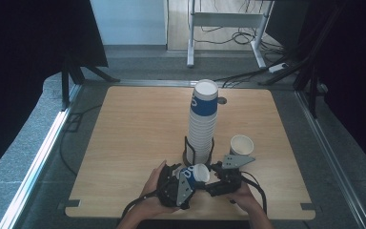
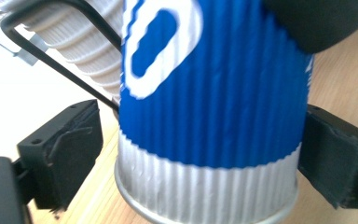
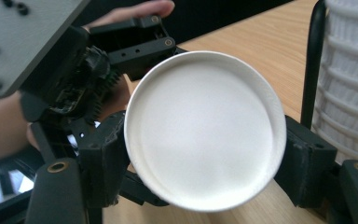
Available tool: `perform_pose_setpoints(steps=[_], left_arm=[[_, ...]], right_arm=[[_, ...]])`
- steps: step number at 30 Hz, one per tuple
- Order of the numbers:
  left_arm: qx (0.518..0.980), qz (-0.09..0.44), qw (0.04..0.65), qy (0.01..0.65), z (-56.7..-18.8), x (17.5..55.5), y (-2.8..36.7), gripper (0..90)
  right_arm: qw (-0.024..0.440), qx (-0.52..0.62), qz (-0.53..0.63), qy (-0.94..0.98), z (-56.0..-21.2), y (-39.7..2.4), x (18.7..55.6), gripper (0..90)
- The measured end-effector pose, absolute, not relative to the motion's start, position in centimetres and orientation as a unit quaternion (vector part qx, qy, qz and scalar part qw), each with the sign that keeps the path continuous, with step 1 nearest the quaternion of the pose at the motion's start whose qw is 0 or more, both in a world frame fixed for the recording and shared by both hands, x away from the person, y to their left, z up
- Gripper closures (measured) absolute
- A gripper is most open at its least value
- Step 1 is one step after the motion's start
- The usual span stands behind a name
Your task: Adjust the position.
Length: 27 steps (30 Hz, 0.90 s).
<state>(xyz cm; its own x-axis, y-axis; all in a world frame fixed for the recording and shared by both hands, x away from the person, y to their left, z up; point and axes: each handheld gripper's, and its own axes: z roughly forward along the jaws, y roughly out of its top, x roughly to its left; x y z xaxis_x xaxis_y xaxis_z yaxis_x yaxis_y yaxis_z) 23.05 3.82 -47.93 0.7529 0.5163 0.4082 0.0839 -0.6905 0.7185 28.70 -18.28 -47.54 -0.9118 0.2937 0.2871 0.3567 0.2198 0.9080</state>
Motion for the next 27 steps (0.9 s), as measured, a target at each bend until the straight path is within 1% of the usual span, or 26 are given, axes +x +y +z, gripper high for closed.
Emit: perform_pose_setpoints(steps=[4, 6, 9, 11, 13, 24, 27], left_arm=[[0.865, 0.283, 0.377, 0.173, -47.74, 23.19, 4.28, 4.1], [0.867, 0.276, 0.38, 0.167, -47.82, 23.17, 4.29, 4.4], [0.868, 0.272, 0.383, 0.159, -47.95, 23.06, 4.22, 9.2], [0.869, 0.271, 0.383, 0.154, -47.98, 23.0, 4.2, 14.7], [0.871, 0.27, 0.382, 0.151, -47.97, 22.96, 4.17, 16.5], [0.876, 0.275, 0.37, 0.141, -48.11, 23.01, 4.19, 18.7], [0.878, 0.279, 0.363, 0.138, -48.15, 23.09, 4.22, 18.8]], right_arm=[[0.052, -0.203, -0.609, -0.765, -47.64, -18.73, 28.67, 27.3], [0.054, -0.195, -0.608, -0.767, -47.65, -18.74, 28.62, 27.3], [0.051, -0.187, -0.607, -0.771, -47.66, -18.65, 28.49, 27.3], [0.047, -0.189, -0.605, -0.772, -47.68, -18.68, 28.5, 27.3], [0.048, -0.191, -0.604, -0.772, -47.68, -18.78, 28.54, 27.2], [0.044, -0.195, -0.594, -0.78, -47.79, -18.69, 28.45, 26.1], [0.031, -0.199, -0.584, -0.786, -47.73, -18.66, 28.37, 22.5]])
